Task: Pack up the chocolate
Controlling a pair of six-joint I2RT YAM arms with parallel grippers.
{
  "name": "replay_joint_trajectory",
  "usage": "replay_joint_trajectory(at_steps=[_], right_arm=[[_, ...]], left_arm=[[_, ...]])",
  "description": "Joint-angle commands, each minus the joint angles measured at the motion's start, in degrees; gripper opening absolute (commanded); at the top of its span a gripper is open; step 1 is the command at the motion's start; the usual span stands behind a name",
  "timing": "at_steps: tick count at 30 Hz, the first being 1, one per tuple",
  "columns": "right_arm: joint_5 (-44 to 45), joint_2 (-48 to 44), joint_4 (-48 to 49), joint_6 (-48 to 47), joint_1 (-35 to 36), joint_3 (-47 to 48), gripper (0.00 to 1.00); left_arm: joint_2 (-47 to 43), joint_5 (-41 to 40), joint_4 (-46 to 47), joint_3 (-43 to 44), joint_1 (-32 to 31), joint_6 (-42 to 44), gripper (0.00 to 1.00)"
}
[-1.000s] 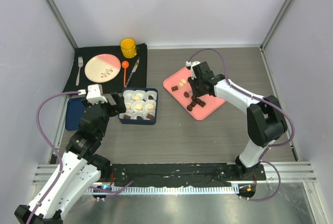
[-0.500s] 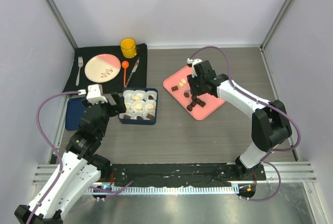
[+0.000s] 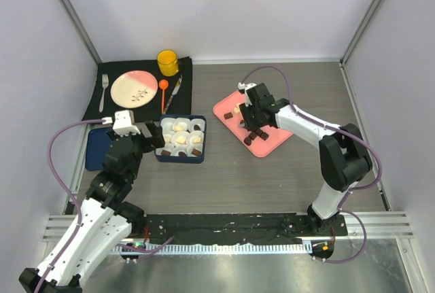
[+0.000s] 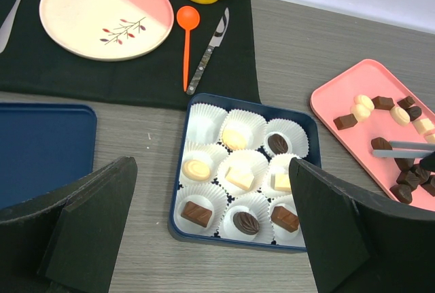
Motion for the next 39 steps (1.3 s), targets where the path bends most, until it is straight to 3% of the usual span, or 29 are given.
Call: replay_joint_trajectory(at_steps=[1, 13, 24, 39], right_arm=[[0.4, 0.9, 2.3, 0.1, 0.9, 2.2, 0.38], [2.1, -1.6, 1.2, -2.0, 2.7, 3.7, 0.14], [1.7, -0.2, 2.1, -3.0, 10.5, 15.0, 0.13], [-4.6, 16.9, 14.0, -1.3, 21.4, 28.9, 0.13]], left_arm=[[-0.5, 0.2, 2.1, 2.2, 0.2, 0.3, 1.00], [-0.3, 0.1, 2.2, 2.3, 0.3, 0.3, 1.00], [0.3, 0.1, 2.1, 2.4, 0.3, 0.5, 1.00], [0.0, 0.5, 1.8, 2.4, 0.2, 0.4, 1.00]])
